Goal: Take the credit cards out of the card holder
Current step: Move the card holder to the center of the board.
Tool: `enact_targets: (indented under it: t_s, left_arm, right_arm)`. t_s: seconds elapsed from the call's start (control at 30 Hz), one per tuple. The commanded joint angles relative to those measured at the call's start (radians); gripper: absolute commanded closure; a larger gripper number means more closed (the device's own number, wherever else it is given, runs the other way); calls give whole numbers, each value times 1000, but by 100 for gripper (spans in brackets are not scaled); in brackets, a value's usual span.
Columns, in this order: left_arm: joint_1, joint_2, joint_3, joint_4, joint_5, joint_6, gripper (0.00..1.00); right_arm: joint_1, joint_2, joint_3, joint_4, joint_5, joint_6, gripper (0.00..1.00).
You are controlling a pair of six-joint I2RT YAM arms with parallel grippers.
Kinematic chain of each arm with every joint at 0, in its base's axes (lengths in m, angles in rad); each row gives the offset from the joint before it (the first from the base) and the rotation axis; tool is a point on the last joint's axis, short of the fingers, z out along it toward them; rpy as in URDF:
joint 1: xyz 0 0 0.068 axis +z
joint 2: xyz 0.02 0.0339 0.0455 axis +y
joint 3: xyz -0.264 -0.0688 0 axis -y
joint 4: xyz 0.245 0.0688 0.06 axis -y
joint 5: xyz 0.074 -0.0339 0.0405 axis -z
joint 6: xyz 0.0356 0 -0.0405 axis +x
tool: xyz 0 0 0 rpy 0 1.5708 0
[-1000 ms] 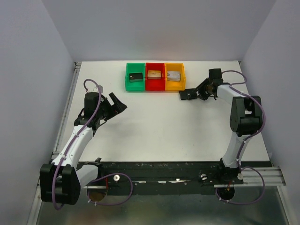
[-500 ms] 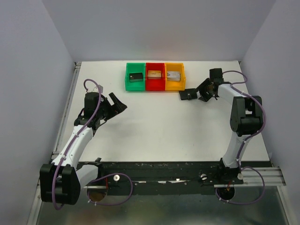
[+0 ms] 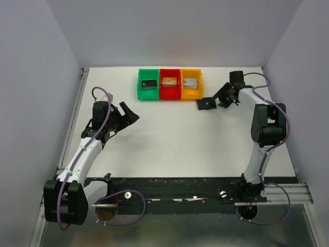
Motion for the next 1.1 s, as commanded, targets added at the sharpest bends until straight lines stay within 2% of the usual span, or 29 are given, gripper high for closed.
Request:
enact_targets:
  t_s: [0.0,0.13,0.27,0.4,0.43,0.6,1.07]
  left_arm:
    - [3,-14,-3,14,13,-4,4]
    - [3,-1,-3,14,19,-9,5]
    - [3,-11,-5,12,10,-9,5]
    - [3,-9,-5,14,10,-13,5]
    - [3,-9,-5,15,11,-15,5]
    - [-6,-6,1,21,14,-20,6]
    - [-99,-15,3,35,-18,-35,6]
  right_arm:
    - [-5,-25,39,-34,66,-69,43]
    - [-5,52,214,-169,95,-124,44]
    - [-7,133,314,-264,75,-135,45]
    - [-5,194,358,-325,46,-143,45]
    - [-4,205,366,-332,38,-153,51]
    - [15,239,443,-425,51,-224,54]
    - [76,241,483,-516,87,-299,52]
